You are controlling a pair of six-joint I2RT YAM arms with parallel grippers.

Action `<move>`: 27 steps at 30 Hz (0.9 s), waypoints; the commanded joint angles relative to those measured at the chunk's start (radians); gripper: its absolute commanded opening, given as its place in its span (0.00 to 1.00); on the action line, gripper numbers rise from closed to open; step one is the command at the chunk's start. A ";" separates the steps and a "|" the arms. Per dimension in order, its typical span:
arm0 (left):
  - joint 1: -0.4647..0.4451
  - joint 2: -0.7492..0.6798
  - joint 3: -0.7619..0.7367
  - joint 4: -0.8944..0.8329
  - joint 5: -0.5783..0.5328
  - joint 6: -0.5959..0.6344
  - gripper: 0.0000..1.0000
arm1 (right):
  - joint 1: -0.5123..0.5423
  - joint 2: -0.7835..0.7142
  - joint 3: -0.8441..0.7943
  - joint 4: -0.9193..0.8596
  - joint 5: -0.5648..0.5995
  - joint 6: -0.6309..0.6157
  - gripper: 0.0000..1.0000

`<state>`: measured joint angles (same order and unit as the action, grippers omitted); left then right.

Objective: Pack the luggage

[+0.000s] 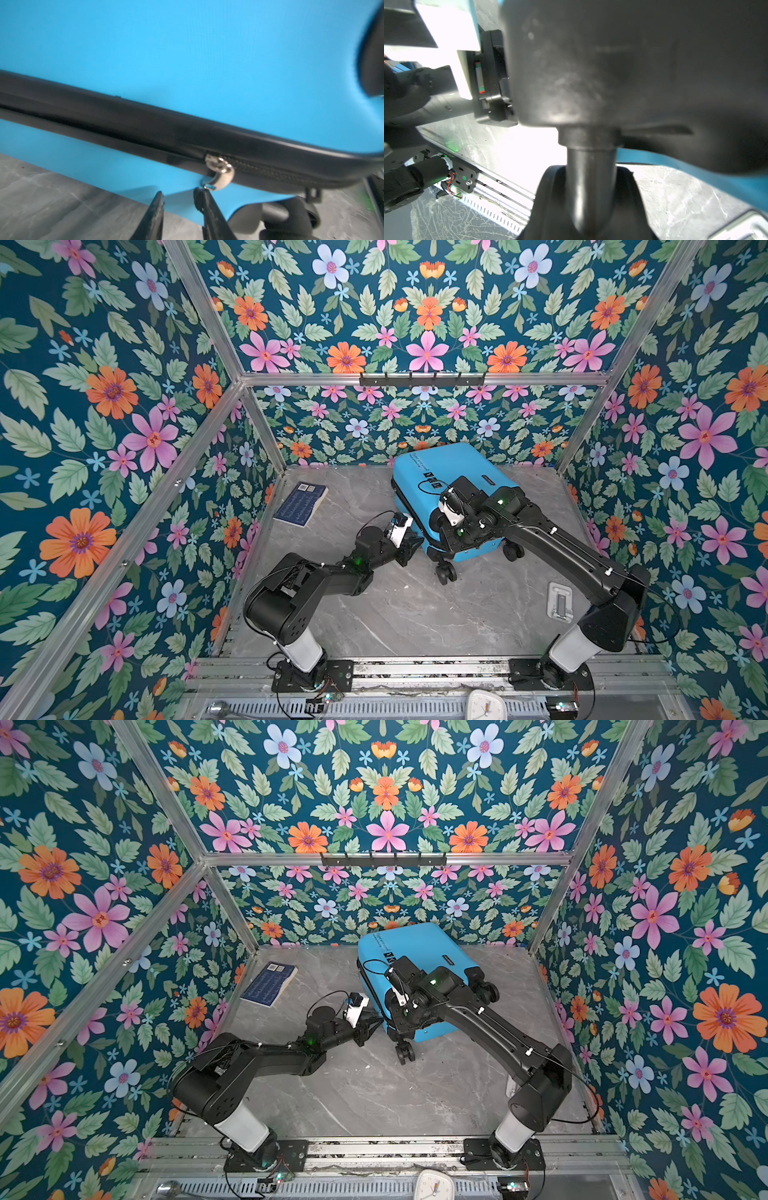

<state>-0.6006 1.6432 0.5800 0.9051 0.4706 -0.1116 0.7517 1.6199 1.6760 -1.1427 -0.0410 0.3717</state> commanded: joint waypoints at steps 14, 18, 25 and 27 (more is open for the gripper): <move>-0.008 -0.089 -0.076 -0.043 -0.030 0.046 0.48 | 0.003 -0.017 0.000 0.109 -0.014 -0.004 0.00; -0.008 -0.084 -0.051 -0.054 -0.032 0.059 0.45 | 0.003 -0.020 -0.007 0.111 -0.016 0.000 0.00; -0.009 -0.066 0.004 -0.076 -0.008 0.077 0.36 | 0.002 -0.024 -0.017 0.112 -0.018 0.004 0.00; -0.008 -0.060 0.020 -0.081 -0.002 0.079 0.34 | 0.003 -0.025 -0.020 0.113 -0.017 0.006 0.00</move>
<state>-0.6094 1.5780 0.5854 0.8284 0.4515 -0.0490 0.7528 1.6146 1.6489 -1.1191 -0.0505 0.3729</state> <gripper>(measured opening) 0.346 0.412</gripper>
